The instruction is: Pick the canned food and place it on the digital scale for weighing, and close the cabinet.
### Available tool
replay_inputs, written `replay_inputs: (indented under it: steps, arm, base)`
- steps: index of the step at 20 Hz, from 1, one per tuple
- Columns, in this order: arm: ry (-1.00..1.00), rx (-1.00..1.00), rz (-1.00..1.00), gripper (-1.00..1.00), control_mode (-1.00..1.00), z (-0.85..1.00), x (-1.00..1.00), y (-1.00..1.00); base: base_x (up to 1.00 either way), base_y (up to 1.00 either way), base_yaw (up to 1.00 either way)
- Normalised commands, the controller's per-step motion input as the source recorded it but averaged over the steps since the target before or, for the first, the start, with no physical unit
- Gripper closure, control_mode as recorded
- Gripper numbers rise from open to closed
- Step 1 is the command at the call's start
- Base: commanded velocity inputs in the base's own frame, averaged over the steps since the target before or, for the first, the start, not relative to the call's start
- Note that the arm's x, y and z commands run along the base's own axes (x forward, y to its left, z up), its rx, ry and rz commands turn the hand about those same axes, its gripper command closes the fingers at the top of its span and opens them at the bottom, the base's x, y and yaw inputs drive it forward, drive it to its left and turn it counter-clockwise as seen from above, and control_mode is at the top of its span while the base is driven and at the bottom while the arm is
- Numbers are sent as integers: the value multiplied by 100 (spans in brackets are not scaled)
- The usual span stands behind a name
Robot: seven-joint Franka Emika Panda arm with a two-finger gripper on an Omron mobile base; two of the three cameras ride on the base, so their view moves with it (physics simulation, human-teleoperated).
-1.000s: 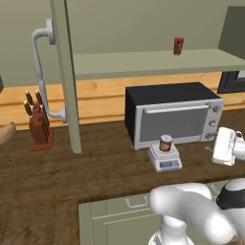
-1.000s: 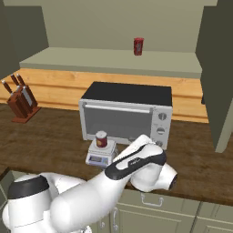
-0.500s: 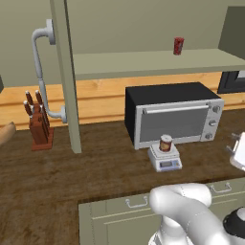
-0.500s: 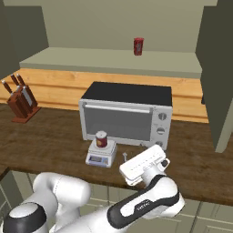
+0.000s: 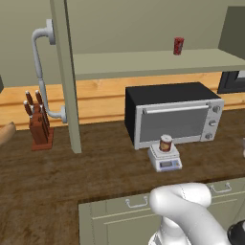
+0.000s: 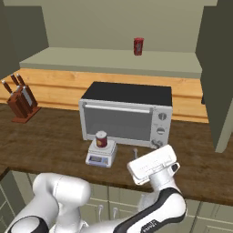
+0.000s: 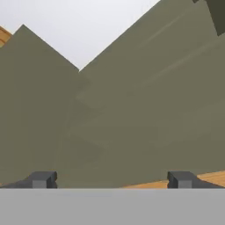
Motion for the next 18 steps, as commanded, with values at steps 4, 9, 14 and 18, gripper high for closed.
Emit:
replay_inputs:
  steps: [4,9,14,18]
  arm:
    - [-20,9,-11,-100,-100,51,-33,-49]
    - [-10,10,-12,-100,-100,53,-39,-49]
    - [-9,17,-6,-100,-100,37,-43,-84]
    - [0,12,0,-100,-100,12,-47,-85]
  base:
    - [0,0,0]
    - [0,0,0]
    - [0,0,0]
    - [0,0,0]
